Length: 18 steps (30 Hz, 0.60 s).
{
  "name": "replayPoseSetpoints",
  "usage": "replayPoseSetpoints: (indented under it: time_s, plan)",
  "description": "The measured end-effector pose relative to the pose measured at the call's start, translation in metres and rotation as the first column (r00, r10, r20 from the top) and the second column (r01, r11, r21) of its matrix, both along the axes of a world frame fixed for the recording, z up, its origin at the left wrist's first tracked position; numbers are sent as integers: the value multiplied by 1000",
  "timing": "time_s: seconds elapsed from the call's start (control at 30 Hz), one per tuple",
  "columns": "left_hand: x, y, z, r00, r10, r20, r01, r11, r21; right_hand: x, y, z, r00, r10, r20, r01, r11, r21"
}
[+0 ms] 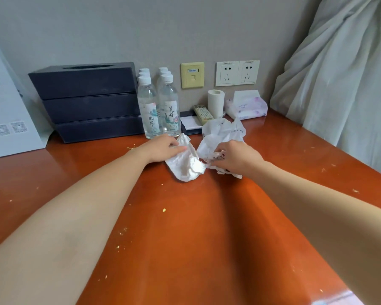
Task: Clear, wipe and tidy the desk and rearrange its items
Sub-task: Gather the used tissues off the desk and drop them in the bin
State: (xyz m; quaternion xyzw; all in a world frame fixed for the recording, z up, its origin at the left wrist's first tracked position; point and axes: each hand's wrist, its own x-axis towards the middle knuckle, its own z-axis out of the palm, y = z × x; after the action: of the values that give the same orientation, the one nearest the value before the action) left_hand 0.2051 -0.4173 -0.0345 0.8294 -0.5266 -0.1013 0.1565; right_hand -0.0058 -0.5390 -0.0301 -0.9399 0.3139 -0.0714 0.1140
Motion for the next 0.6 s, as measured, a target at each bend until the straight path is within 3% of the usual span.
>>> replayPoseSetpoints:
  time_s: [0.1, 0.23, 0.47, 0.6]
  plan:
    - [-22, 23, 8, 995, 6, -96, -6, 1000, 7, -13, 16, 1, 999, 3, 39, -2, 1000, -14]
    - [-51, 57, 8, 999, -31, -23, 35, 987, 157, -30, 45, -3, 998, -1, 67, 2, 1000, -16]
    - [-96, 98, 8, 997, 27, 77, -26, 1000, -9, -60, 96, -2, 1000, 25, 3, -25, 999, -31]
    - [-107, 126, 14, 987, 70, 147, -73, 997, 18, -80, 107, 0, 999, 42, 26, -46, 986, 158]
